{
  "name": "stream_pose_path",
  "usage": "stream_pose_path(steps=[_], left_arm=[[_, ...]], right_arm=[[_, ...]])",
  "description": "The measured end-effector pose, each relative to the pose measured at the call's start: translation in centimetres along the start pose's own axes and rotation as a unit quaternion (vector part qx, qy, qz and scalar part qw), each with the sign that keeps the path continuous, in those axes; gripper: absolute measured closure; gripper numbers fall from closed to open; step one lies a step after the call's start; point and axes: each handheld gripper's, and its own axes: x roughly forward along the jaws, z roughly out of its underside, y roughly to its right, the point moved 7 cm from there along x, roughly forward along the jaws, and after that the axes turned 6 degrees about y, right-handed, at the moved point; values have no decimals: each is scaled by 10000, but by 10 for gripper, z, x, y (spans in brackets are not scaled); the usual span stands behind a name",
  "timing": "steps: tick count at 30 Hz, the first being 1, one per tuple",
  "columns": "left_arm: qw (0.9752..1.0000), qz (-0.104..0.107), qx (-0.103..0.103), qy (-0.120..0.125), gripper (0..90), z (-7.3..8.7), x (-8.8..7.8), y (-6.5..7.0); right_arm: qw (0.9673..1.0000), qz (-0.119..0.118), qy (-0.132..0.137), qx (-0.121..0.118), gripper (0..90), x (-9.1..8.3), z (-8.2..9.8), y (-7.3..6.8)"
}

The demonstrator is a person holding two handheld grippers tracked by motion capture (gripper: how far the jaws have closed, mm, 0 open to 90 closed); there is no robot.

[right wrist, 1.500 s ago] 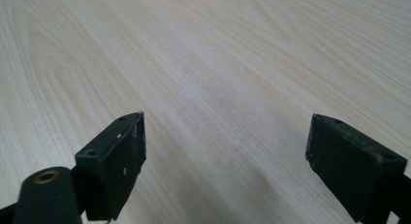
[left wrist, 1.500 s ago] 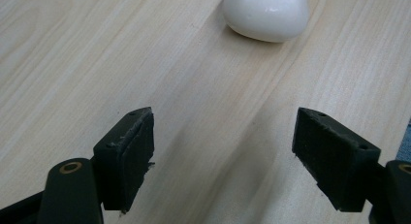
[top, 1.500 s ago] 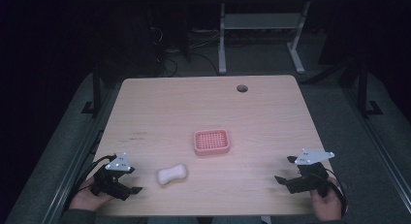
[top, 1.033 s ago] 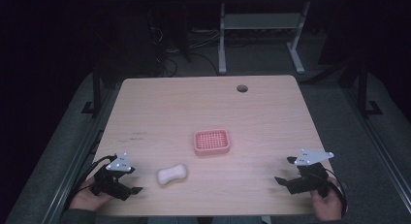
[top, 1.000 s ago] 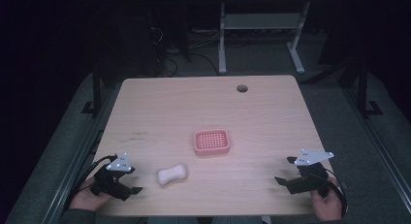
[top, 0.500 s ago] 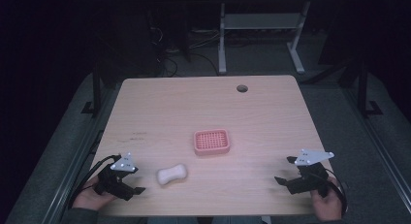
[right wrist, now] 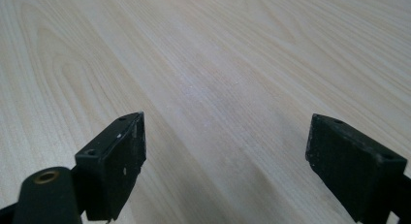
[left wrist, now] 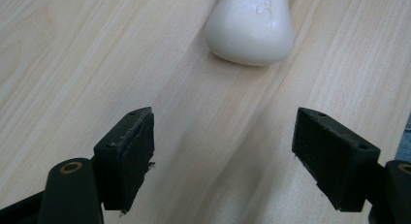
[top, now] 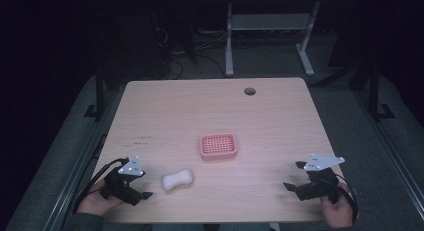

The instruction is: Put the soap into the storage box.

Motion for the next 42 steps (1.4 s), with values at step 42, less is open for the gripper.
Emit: stream_pose_path(steps=[42], left_arm=[[9985,213,335,-371,234,-40,17,8]], right_arm=[[10000,-7,41,25,142,0,1,0]])
